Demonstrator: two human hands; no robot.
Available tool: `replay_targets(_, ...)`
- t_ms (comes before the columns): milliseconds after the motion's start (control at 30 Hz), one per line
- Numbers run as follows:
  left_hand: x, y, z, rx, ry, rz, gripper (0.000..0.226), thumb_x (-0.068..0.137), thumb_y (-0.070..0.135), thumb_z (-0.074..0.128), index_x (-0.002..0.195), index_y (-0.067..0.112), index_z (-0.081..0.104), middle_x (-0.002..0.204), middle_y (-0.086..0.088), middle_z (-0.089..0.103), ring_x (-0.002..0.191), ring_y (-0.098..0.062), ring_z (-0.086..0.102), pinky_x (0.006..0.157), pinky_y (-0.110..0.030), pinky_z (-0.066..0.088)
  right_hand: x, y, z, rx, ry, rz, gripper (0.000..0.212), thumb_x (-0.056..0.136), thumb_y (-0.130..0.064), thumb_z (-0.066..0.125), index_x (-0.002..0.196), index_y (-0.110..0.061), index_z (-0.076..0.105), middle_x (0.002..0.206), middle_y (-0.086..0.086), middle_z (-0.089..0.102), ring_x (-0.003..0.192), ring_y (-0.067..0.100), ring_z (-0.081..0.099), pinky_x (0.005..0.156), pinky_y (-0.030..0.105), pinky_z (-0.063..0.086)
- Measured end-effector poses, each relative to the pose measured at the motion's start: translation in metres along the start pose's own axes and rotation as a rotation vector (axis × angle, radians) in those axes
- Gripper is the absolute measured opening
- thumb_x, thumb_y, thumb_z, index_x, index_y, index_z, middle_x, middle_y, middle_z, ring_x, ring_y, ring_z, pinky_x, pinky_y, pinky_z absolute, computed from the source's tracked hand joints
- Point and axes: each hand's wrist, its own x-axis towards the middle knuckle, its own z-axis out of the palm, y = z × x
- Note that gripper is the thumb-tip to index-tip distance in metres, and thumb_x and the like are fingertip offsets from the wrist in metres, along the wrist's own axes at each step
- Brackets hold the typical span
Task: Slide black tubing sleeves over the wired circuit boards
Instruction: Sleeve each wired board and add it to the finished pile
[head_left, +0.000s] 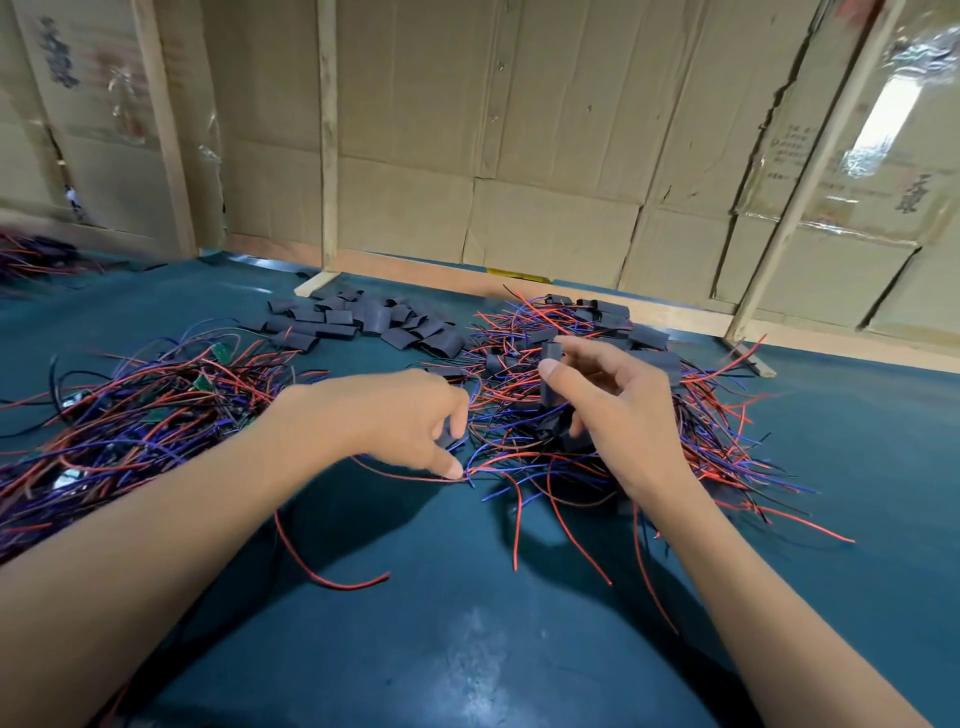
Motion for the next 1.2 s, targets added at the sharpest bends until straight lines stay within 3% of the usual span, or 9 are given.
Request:
replay_targets(133, -0.009, -0.002, 0.004, -0.114, -0.036, 0.052, 0.048, 0.076, 0.059, 0.076, 0.114, 0.033, 0.061, 0.099, 0.016, 0.058, 0.085, 0.0, 0.057, 0.078, -0.024, 0.047, 0.0, -0.002, 0.0, -0.006, 0.022, -0.004, 0.025, 0.083, -0.033, 0.078, 0.106, -0.026, 0.075, 0.083, -0.008, 0.071, 0.056, 0.005, 0.056, 0.059, 0.022, 0.047)
replay_targets(267, -0.014, -0.004, 0.004, -0.101, -0.106, 0.085, 0.024, 0.08, 0.04, 0.081, 0.1, 0.032, 0.07, 0.095, 0.014, 0.067, 0.088, -0.004, 0.065, 0.079, -0.021, 0.051, -0.002, -0.001, 0.003, -0.012, 0.005, 0.007, 0.021, 0.086, -0.025, 0.079, 0.105, -0.027, 0.074, 0.084, -0.009, 0.071, 0.055, 0.004, 0.056, 0.058, 0.02, 0.047)
replay_targets(400, -0.019, -0.002, 0.008, -0.092, -0.087, 0.083, 0.014, 0.088, 0.031, 0.074, 0.102, 0.032, 0.071, 0.094, 0.016, 0.068, 0.086, -0.001, 0.065, 0.08, -0.022, 0.051, -0.003, -0.002, 0.006, 0.016, -0.02, 0.013, 0.017, 0.087, -0.021, 0.078, 0.101, -0.029, 0.072, 0.081, -0.007, 0.069, 0.051, 0.008, 0.054, 0.048, 0.019, 0.044)
replay_targets(633, -0.033, 0.001, 0.013, -0.137, -0.005, 0.068, 0.031, 0.09, 0.025, 0.066, 0.115, 0.038, 0.053, 0.091, 0.021, 0.072, 0.082, 0.005, 0.062, 0.078, -0.022, 0.051, -0.002, 0.004, 0.009, -0.009, -0.029, 0.02, 0.018, 0.087, -0.023, 0.078, 0.104, -0.027, 0.074, 0.082, -0.01, 0.068, 0.054, 0.009, 0.055, 0.055, 0.022, 0.046)
replay_targets(767, -0.041, -0.01, 0.011, -0.185, 0.178, 0.036, 0.038, 0.077, 0.042, 0.08, 0.102, 0.038, 0.051, 0.094, 0.018, 0.056, 0.085, 0.003, 0.055, 0.082, -0.028, 0.048, -0.001, 0.007, 0.007, -0.025, -0.018, 0.024, 0.02, 0.085, -0.027, 0.079, 0.105, -0.026, 0.075, 0.083, -0.009, 0.071, 0.056, 0.005, 0.056, 0.062, 0.025, 0.046)
replay_targets(867, -0.044, -0.02, 0.009, -0.101, 0.047, -0.096, 0.044, 0.074, 0.056, 0.08, 0.108, 0.035, 0.06, 0.099, 0.016, 0.052, 0.091, -0.003, 0.054, 0.089, -0.028, 0.048, 0.0, 0.007, 0.006, -0.032, -0.013, 0.03, 0.021, 0.084, -0.031, 0.079, 0.104, -0.029, 0.075, 0.086, -0.009, 0.072, 0.057, 0.004, 0.057, 0.062, 0.025, 0.047)
replay_targets(967, -0.042, -0.018, 0.015, -0.094, 0.015, -0.112, 0.038, 0.082, 0.049, 0.077, 0.112, 0.03, 0.065, 0.09, 0.02, 0.054, 0.087, -0.007, 0.055, 0.089, -0.027, 0.047, -0.004, 0.009, 0.005, -0.038, -0.026, 0.055, 0.032, 0.078, -0.04, 0.078, 0.107, -0.028, 0.075, 0.089, -0.007, 0.072, 0.071, 0.015, 0.065, 0.068, 0.033, 0.05)
replay_targets(1067, -0.042, -0.015, 0.018, -0.06, 0.055, -0.089, 0.023, 0.087, 0.041, 0.074, 0.105, 0.027, 0.069, 0.087, 0.016, 0.057, 0.084, -0.009, 0.056, 0.086, -0.028, 0.048, -0.005, 0.01, 0.005, -0.063, -0.035, 0.066, 0.036, 0.077, -0.041, 0.078, 0.11, -0.027, 0.075, 0.092, -0.004, 0.073, 0.085, 0.025, 0.069, 0.071, 0.04, 0.053)
replay_targets(1200, -0.043, -0.01, 0.016, -0.037, 0.049, -0.076, 0.011, 0.091, 0.035, 0.069, 0.091, 0.025, 0.07, 0.093, 0.01, 0.053, 0.088, -0.012, 0.058, 0.087, -0.035, 0.05, -0.007, 0.007, 0.007, -0.044, -0.047, 0.069, 0.033, 0.078, -0.04, 0.077, 0.109, -0.026, 0.075, 0.089, -0.007, 0.071, 0.07, 0.016, 0.064, 0.062, 0.035, 0.054)
